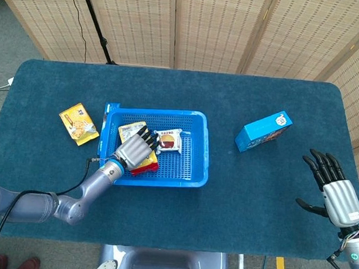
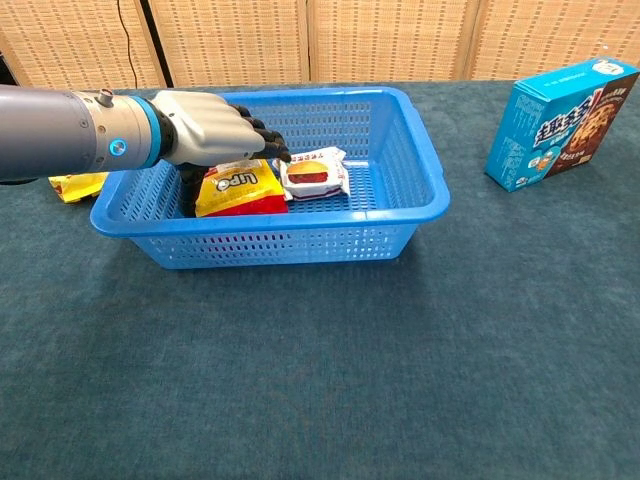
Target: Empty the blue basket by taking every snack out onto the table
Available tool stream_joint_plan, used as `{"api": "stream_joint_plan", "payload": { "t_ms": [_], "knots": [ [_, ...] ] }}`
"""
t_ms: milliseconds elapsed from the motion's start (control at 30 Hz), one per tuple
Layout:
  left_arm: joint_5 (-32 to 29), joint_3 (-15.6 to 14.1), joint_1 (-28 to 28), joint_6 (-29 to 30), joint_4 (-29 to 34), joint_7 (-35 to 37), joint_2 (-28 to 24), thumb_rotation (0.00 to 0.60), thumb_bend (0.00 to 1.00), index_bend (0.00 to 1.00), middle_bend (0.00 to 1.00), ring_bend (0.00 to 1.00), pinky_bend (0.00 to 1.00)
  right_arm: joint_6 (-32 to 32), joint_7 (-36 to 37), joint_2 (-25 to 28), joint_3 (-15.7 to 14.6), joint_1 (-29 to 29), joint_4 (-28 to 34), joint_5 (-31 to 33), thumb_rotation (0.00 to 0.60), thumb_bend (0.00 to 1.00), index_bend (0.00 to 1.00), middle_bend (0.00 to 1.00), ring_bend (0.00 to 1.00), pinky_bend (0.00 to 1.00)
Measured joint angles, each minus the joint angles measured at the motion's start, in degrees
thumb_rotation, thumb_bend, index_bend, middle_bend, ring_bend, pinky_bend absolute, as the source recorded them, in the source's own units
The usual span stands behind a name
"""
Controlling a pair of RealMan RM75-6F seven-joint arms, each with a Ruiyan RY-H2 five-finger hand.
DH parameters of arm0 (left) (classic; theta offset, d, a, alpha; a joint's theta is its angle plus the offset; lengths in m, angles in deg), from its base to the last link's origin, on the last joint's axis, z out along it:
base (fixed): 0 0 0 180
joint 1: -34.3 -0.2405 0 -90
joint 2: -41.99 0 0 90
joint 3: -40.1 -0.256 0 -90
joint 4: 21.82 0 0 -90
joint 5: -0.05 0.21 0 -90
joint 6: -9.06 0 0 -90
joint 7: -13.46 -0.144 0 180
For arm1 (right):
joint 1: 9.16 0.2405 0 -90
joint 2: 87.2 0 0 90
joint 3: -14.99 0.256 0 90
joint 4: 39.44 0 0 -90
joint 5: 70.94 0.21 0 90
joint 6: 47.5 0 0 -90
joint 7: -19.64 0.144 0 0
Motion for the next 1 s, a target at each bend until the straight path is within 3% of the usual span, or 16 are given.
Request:
{"api": "stream_joint_plan", "payload": {
  "t_ms": [67, 133, 233, 300, 567, 733, 1000],
  "knots": [
    [-0.4, 0.2, 0.2, -0.4, -0.5, 0.2, 0.5, 0.6, 0.11, 0.07, 0.04, 0.05, 0.2, 0.2, 0.1, 0.0, 0.0, 0.0, -0.1, 0.0, 0.6, 0.0, 0.02, 0.0, 0.0, 0.02],
    [-0.1, 0.4, 0.4, -1.2, -1.1, 0.8, 0.9, 0.6, 0.21, 0.36, 0.26, 0.24, 0.41, 0.4, 0.2, 0.0, 0.0, 0.1, -0.1, 0.0, 0.6, 0.0, 0.02, 0.0, 0.0, 0.02],
    [0.9, 0.8, 0.4, -2.0, -2.1, 2.3, 1.3, 0.6, 0.32, 0.65, 0.52, 0.48, 0.55, 0.5, 0.5, 0.0, -0.1, 0.2, -0.1, -0.1, 0.6, 0.0, 0.02, 0.0, 0.0, 0.02],
    [2.5, 1.0, 0.1, -2.0, -2.5, 3.8, 1.5, 0.6, 0.36, 0.71, 0.57, 0.53, 0.56, 0.5, 0.6, 0.0, -0.1, 0.1, -0.2, -0.1, 0.6, 0.0, 0.02, 0.0, 0.0, 0.02],
    [12.0, 3.4, -2.0, 1.6, -1.1, 10.4, -0.7, 0.6, 0.38, 0.73, 0.58, 0.53, 0.57, 0.4, 0.7, 0.1, -0.3, 0.1, 0.1, -0.6, 0.6, 0.0, 0.02, 0.0, 0.0, 0.02],
    [19.4, 6.8, -4.4, 7.7, 4.1, 16.6, -7.4, 0.6, 0.38, 0.73, 0.58, 0.53, 0.57, 0.0, 0.7, 0.3, -0.4, 0.0, 0.5, -1.0, 0.6, 0.0, 0.02, 0.0, 0.0, 0.02],
    [22.4, 10.2, -10.6, 12.4, 9.9, 25.6, -19.8, 0.6, 0.38, 0.73, 0.58, 0.53, 0.57, -0.7, 0.8, 0.6, -0.6, -0.2, 1.1, -1.7, 0.6, 0.0, 0.02, 0.0, 0.0, 0.02]
  ]
}}
